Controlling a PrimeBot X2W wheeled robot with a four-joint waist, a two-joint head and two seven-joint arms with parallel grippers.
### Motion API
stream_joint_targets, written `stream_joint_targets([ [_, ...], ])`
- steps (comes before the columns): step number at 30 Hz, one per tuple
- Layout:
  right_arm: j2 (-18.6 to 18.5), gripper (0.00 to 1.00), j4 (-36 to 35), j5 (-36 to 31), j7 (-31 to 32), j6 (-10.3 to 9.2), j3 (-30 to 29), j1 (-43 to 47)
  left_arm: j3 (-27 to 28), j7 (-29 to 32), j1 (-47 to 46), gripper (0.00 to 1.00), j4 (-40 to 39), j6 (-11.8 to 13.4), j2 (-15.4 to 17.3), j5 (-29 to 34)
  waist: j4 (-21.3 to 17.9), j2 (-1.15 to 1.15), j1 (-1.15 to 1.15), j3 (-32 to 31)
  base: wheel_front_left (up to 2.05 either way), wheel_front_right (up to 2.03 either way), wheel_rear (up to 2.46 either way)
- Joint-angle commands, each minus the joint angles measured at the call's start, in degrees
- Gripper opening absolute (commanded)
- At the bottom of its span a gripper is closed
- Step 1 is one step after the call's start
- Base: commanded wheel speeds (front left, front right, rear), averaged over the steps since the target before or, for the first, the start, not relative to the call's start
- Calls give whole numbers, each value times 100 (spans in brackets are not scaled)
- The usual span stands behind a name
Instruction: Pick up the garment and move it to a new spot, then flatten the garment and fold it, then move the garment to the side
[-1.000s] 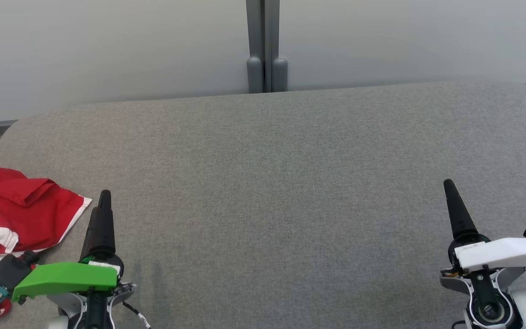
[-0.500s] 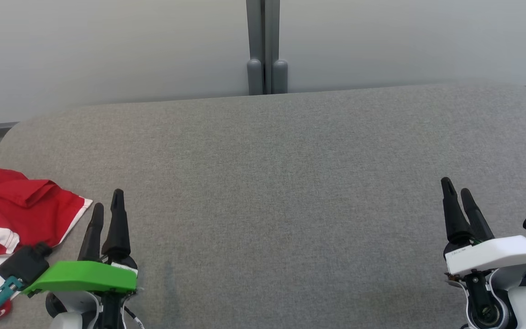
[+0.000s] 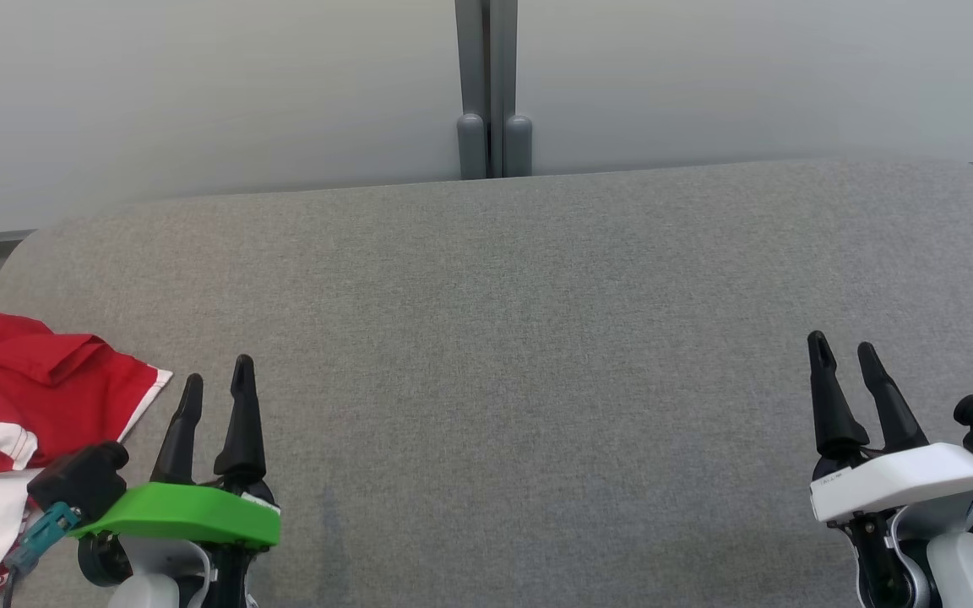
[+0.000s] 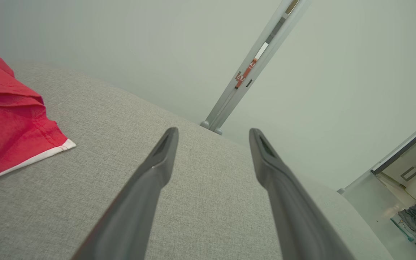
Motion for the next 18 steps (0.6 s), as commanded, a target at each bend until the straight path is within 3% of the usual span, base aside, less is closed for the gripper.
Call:
stream_joint_targets([
  [1, -42, 100, -84, -188, -59, 3, 15, -7, -12, -49, -163, 100, -28, 18, 67, 165, -2, 0, 0, -1, 0, 0, 0],
  [18, 18, 100, -15, -1149, -312, 3, 23, 84, -73, -305, -138, 100, 251, 81, 73, 1162, 4, 0, 0, -7, 0, 0, 0],
])
